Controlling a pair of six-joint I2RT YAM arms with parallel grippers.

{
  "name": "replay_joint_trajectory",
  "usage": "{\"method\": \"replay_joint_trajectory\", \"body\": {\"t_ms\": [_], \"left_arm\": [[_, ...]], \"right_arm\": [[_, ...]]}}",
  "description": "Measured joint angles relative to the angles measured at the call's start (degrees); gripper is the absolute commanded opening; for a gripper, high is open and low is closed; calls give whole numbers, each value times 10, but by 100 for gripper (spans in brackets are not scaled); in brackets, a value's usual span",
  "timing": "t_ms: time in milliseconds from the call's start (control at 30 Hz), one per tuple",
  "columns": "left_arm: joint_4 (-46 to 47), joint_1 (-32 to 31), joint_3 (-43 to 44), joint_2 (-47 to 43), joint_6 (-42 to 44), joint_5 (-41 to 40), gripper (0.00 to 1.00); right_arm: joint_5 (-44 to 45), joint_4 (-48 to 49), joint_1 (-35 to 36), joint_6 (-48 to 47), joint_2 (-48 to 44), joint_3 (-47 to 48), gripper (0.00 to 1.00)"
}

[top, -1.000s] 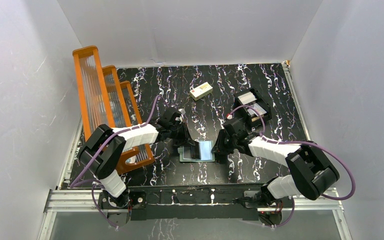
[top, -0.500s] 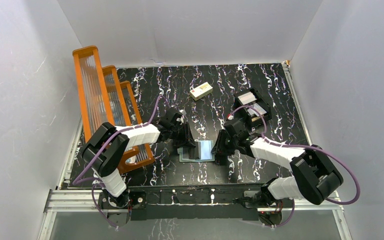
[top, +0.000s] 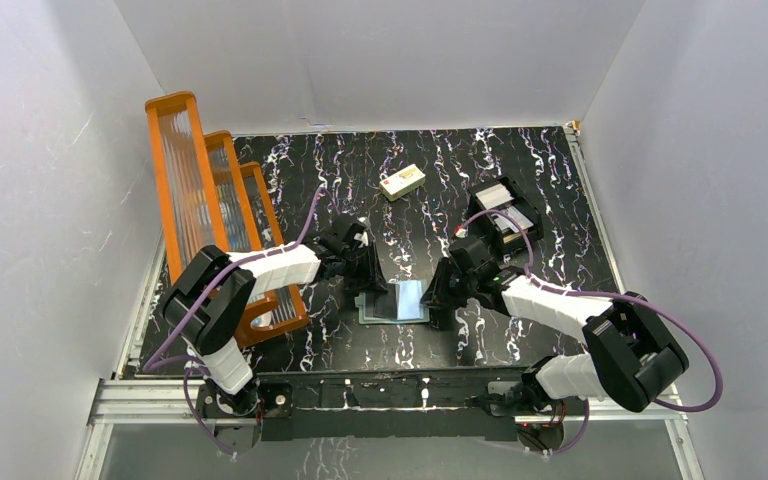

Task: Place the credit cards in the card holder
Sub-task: Insert the credit card into the card holder.

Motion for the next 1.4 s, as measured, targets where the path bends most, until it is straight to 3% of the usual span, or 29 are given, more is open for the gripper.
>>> {"method": "replay_joint_trajectory", "body": {"t_ms": [267, 1033, 1067, 1200, 1400], "left_arm": [[-10, -10, 0, 1, -14, -17, 0], [54, -45, -18, 4, -90, -90, 0], [58, -49, -19, 4, -94, -92, 0], [72, -59, -26, 2, -111, -99, 20], [62, -63, -33, -12, -116, -101, 33]], "right_arm": [[-1, 11, 0, 4, 0, -4, 28], [-21, 67, 0, 31, 1, -50, 26], [-21, 68, 0, 32, 1, -51, 26], [-21, 73, 0, 35, 0, -54, 25], [-21, 79, 0, 37, 0, -56, 25]]}}
